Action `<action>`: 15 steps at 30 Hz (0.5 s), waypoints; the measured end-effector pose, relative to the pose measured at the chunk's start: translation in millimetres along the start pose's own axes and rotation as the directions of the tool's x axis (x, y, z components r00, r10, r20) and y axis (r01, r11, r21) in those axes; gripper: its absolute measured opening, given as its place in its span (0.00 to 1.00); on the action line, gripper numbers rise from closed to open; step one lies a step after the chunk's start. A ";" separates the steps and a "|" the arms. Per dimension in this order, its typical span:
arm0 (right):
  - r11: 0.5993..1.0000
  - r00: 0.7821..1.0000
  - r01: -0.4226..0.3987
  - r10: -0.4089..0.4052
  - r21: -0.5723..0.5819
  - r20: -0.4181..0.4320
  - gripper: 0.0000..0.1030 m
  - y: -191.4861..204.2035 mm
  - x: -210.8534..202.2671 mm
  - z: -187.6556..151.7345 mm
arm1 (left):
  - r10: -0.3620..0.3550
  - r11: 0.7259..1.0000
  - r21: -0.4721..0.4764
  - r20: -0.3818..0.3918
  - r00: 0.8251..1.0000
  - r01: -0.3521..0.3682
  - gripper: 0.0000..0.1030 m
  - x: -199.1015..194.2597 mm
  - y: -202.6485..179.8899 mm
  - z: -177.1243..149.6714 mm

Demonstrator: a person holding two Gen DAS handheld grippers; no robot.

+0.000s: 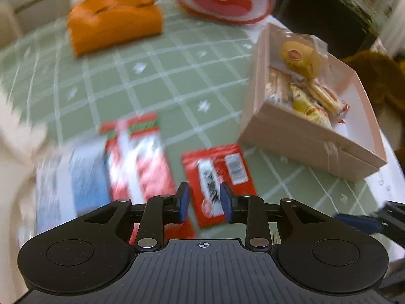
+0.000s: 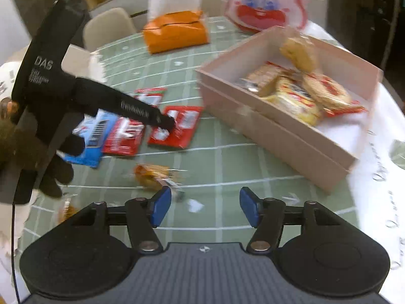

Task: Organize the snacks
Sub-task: 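Grasp the small orange-wrapped candy with the left gripper while the right gripper grasps the red packet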

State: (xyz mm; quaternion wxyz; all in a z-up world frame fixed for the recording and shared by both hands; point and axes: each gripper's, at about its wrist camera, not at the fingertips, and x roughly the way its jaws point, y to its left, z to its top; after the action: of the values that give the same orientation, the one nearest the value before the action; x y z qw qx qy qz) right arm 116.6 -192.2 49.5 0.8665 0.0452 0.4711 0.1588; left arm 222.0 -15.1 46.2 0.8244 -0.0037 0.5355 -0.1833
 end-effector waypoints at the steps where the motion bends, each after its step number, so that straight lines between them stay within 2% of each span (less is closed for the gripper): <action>1: 1.000 1.000 -0.005 0.006 -0.018 0.002 0.59 5.5 2.1 2.0 | -0.011 0.999 -0.034 0.000 1.000 0.011 0.24 -4.8 5.5 -6.6; 4: 0.999 1.000 0.004 -0.003 -0.044 0.028 0.60 20.0 11.4 12.6 | -0.031 0.992 -0.121 0.031 0.999 0.035 0.24 -24.7 18.9 -23.6; 6: 0.999 0.999 0.014 -0.012 -0.043 0.040 0.62 26.8 22.1 23.9 | -0.013 0.985 -0.170 0.070 0.997 0.024 0.25 -41.1 26.7 -32.0; 9: 0.999 0.999 0.023 -0.022 -0.040 0.026 0.62 38.5 45.2 43.2 | 0.023 0.977 -0.211 0.115 0.993 0.001 0.26 -60.0 37.2 -37.7; 12: 0.997 0.998 0.065 -0.066 -0.047 -0.004 0.62 51.0 71.3 56.9 | 0.045 0.970 -0.242 0.137 0.990 -0.011 0.26 -73.8 47.2 -45.7; 15: 0.993 0.994 0.110 -0.111 -0.044 -0.017 0.64 60.9 86.1 62.0 | 0.040 0.965 -0.263 0.151 0.988 0.001 0.26 -79.6 51.7 -54.3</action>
State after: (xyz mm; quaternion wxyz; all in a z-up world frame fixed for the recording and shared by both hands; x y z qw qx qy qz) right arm 197.5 -102.8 28.5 0.8701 -0.0012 0.4779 0.1210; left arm 160.8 67.8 82.7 0.8575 -0.1218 0.4893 -0.1020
